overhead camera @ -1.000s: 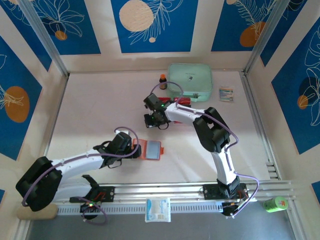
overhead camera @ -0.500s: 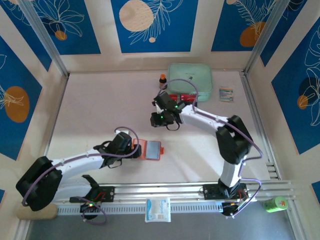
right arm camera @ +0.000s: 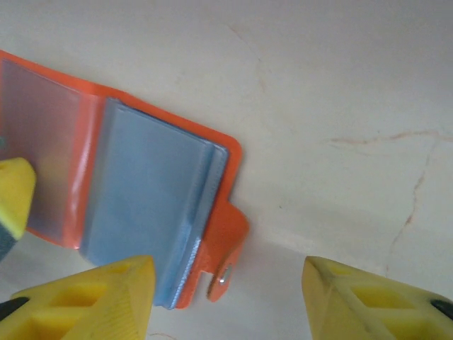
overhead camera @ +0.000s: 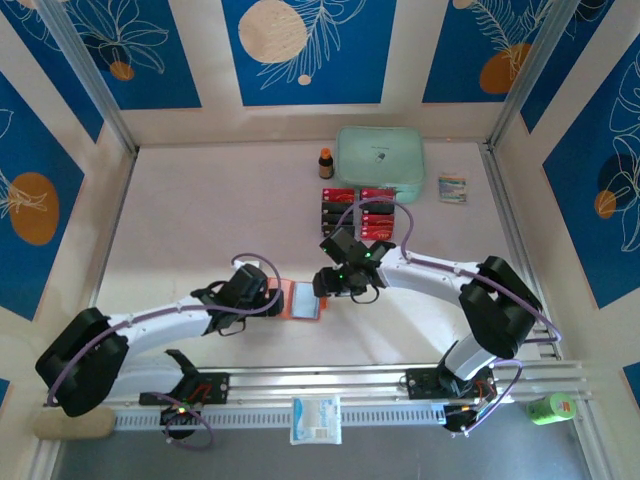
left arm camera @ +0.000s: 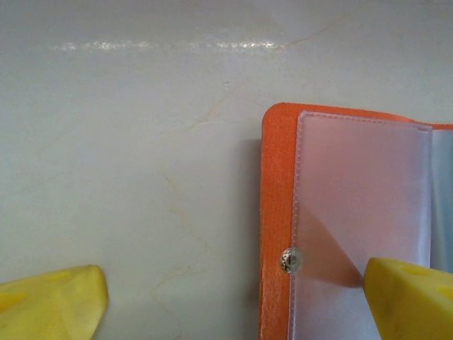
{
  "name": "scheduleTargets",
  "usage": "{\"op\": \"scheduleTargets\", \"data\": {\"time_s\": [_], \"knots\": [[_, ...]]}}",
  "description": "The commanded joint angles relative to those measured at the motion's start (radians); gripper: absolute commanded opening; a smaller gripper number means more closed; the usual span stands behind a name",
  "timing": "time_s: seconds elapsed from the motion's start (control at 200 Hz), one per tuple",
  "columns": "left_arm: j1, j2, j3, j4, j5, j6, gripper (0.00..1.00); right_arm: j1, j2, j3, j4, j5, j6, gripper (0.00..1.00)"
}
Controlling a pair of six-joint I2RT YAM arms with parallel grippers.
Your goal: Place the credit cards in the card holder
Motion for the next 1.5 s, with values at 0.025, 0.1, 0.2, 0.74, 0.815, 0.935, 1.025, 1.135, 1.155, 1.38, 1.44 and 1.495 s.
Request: {"op": "scheduleTargets", "data": {"time_s": [0.025, 0.1, 0.2, 0.74, 0.815, 0.935, 1.025, 1.135, 1.155, 1.38, 1.44, 1.495], "knots": [[-0.015, 0.037, 0.011, 0.066, 0.053, -0.014, 0.95, 0.015, -0.005, -0.018, 0.006, 0.013, 0.038, 0.57], [-0.018, 0.040, 0.014, 0.065, 0.050, -0.014, 0.95, 0.020, 0.011, -0.023, 0.019, 0.004, 0.042, 0.55], [-0.022, 0.043, 0.019, 0.059, 0.047, -0.014, 0.95, 0.019, 0.028, -0.026, 0.036, -0.012, 0.046, 0.49], [-0.027, 0.091, 0.052, 0.070, 0.040, -0.002, 0.95, -0.033, 0.036, -0.070, 0.069, -0.023, 0.063, 0.02], [-0.027, 0.100, 0.060, 0.076, 0.043, 0.001, 0.95, -0.049, 0.030, -0.077, 0.074, -0.024, 0.062, 0.00], [-0.028, 0.113, 0.074, 0.082, 0.044, 0.008, 0.96, -0.082, 0.007, -0.087, 0.081, -0.029, 0.058, 0.00], [-0.027, 0.127, 0.091, 0.084, 0.046, 0.018, 0.96, -0.115, -0.011, -0.089, 0.081, -0.033, 0.049, 0.00], [-0.027, 0.145, 0.114, 0.084, 0.050, 0.026, 0.96, -0.139, -0.033, -0.086, 0.086, -0.063, 0.034, 0.00], [-0.028, 0.145, 0.118, 0.083, 0.051, 0.026, 0.96, -0.139, -0.037, -0.086, 0.086, -0.069, 0.032, 0.00], [-0.028, 0.134, 0.106, 0.083, 0.051, 0.023, 0.96, -0.066, -0.082, -0.088, 0.078, -0.107, 0.076, 0.48], [-0.030, 0.129, 0.098, 0.085, 0.050, 0.019, 0.96, -0.030, -0.078, -0.077, 0.066, -0.098, 0.091, 0.56], [-0.030, 0.123, 0.094, 0.083, 0.048, 0.017, 0.96, 0.000, -0.069, -0.065, 0.050, -0.083, 0.103, 0.61]]}}
